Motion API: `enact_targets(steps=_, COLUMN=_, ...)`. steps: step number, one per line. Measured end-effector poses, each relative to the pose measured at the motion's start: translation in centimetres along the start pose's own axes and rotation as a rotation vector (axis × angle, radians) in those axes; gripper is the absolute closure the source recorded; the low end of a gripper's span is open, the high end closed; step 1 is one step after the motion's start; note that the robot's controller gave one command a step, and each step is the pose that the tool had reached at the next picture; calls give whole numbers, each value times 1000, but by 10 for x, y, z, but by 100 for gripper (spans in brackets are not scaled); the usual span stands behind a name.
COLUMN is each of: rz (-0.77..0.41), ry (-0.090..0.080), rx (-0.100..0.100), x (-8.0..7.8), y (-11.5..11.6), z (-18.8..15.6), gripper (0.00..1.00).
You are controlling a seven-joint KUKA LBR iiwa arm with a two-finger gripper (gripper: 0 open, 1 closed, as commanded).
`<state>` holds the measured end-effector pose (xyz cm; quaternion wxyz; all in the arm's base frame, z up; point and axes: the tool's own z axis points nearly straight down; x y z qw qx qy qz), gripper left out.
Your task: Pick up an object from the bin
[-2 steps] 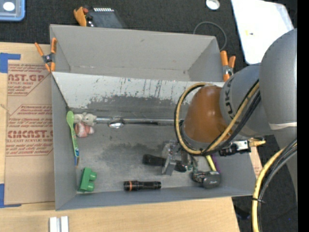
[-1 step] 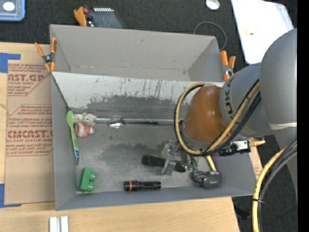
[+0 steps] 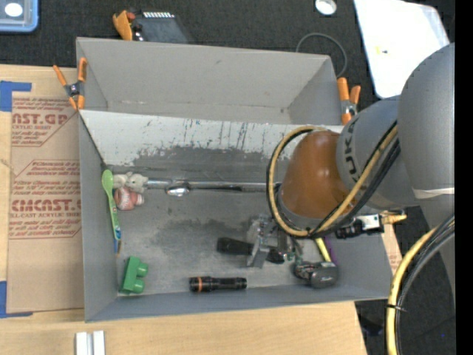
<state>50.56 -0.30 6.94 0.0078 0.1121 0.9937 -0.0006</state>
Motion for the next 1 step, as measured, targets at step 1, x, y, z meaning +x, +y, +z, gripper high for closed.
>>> enact_targets(steps=1, rz=-1, ry=6, rx=0, x=2, y=0, z=-23, gripper=100)
